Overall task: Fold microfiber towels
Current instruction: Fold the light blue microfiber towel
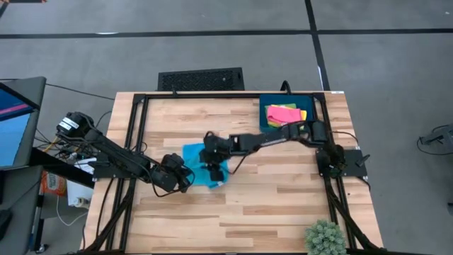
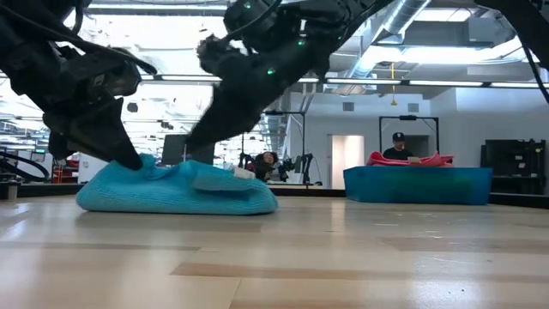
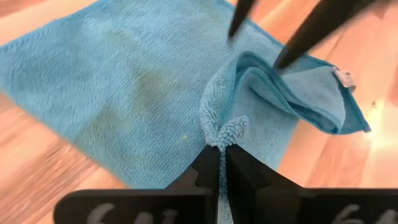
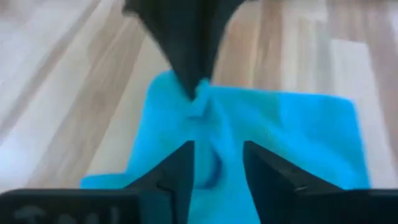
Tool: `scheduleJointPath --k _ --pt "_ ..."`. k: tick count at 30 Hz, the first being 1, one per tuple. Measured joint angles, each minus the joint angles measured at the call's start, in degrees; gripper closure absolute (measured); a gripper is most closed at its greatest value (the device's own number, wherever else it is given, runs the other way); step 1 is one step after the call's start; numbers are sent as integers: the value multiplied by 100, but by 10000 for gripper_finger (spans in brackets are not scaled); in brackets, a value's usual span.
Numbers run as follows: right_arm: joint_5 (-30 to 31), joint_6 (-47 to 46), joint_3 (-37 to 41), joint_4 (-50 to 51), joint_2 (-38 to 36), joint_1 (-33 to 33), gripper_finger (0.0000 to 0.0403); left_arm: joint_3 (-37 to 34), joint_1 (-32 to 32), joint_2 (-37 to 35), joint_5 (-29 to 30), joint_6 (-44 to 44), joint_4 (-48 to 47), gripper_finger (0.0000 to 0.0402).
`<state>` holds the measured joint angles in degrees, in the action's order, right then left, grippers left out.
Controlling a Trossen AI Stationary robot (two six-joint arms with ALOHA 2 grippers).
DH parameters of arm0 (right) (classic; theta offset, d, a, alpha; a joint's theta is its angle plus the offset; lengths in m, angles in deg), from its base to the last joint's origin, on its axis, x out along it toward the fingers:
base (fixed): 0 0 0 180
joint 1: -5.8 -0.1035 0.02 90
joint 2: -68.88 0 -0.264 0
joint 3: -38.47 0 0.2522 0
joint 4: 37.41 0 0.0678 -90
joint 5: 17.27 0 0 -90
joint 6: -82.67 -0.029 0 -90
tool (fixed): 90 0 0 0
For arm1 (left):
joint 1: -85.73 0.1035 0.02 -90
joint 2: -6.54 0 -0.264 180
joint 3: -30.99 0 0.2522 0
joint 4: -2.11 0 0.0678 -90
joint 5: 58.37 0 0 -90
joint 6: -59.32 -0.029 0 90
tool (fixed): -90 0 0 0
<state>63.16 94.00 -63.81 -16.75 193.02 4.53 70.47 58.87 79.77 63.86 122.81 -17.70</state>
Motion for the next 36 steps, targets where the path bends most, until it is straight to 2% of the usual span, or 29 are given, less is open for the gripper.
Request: scheduleJointPath --k 4,8,11,17,19,24,26,36 --pt "-523 -97 54 854 -324 215 212 0 0 0 -31 127 -122 399" --pt "-804 -73 306 1275 -574 251 196 0 -2 0 -34 568 -365 400" --pt "-1009 -53 531 1336 -702 168 193 0 -3 0 -4 998 -510 400" --pt "-970 25 825 1341 -779 -236 194 0 -4 0 -11 1278 -527 401" --pt "-746 159 823 1256 -779 -410 195 0 -4 0 0 1309 -557 401" --pt "520 422 823 794 -779 -888 195 0 -4 0 -33 1311 -547 401" --pt "856 559 823 596 -779 -1018 195 0 -4 0 -35 1319 -548 401" --pt "978 822 799 153 -633 -1122 197 0 -4 0 2 1356 -550 401"
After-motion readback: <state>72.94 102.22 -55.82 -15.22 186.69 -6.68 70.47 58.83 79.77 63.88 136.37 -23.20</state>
